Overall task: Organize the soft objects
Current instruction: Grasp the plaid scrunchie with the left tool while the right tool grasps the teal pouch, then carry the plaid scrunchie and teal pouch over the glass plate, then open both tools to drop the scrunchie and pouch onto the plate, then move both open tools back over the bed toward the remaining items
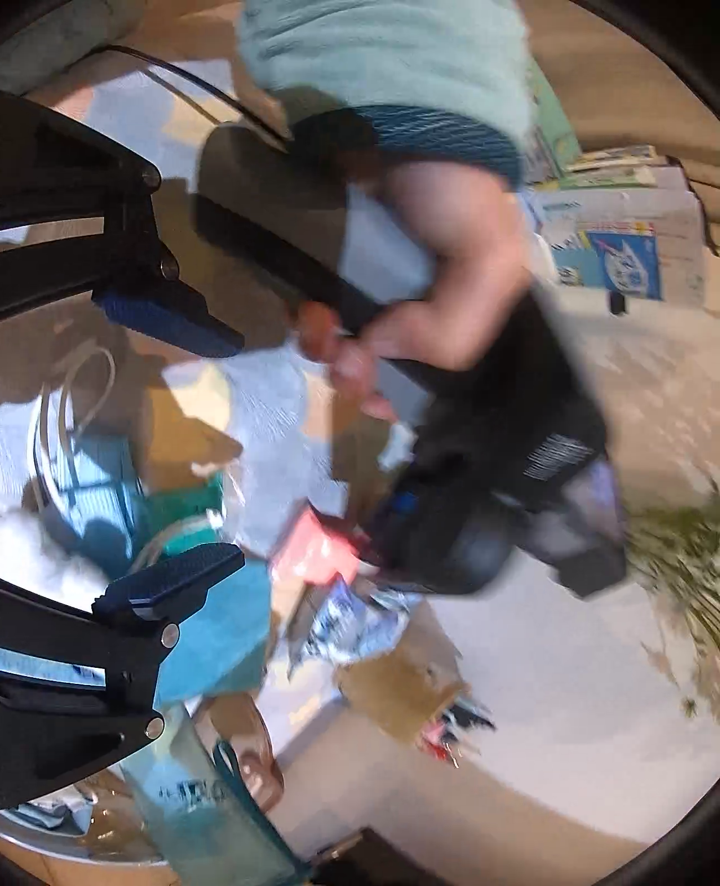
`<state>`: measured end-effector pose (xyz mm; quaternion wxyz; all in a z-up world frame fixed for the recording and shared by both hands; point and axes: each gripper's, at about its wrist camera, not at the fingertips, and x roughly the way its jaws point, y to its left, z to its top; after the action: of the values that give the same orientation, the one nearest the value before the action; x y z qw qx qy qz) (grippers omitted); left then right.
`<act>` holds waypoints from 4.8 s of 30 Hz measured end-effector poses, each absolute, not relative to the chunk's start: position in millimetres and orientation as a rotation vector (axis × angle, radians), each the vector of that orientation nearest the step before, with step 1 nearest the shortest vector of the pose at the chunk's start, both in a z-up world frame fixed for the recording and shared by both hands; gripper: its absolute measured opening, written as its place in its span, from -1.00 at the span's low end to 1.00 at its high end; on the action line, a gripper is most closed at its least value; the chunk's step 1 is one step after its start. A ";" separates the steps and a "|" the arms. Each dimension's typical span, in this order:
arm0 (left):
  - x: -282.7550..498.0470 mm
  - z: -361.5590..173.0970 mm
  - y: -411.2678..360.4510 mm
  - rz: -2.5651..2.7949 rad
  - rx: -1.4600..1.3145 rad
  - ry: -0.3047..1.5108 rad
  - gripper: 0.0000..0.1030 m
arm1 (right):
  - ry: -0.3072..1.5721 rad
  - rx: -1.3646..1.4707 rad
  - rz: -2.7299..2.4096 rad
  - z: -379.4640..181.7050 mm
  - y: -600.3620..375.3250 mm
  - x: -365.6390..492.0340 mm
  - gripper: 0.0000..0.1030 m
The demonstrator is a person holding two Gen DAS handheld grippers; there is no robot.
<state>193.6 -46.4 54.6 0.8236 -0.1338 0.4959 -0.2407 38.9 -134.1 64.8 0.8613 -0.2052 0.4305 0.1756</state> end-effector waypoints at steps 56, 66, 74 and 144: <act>81.2 194.0 -27.5 -0.441 0.019 0.794 -0.83 | 0.612 -0.137 0.181 209.4 -206.2 65.0 -0.23; 78.4 282.7 -164.0 -0.685 0.151 0.570 -0.82 | 0.483 -0.059 -0.069 277.0 -329.6 35.1 -0.23; 50.3 272.0 -293.6 -0.911 0.249 0.587 -0.82 | 0.509 0.039 -0.283 274.7 -450.9 -12.7 -0.23; 47.6 240.0 -156.9 -0.914 0.014 0.884 -0.37 | 0.753 0.042 -0.253 272.3 -328.1 -17.6 0.44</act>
<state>47.6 -156.9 240.0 0.8046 0.0065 0.4130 -0.4266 -17.6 -328.1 272.3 0.9220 0.0204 0.3665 -0.1232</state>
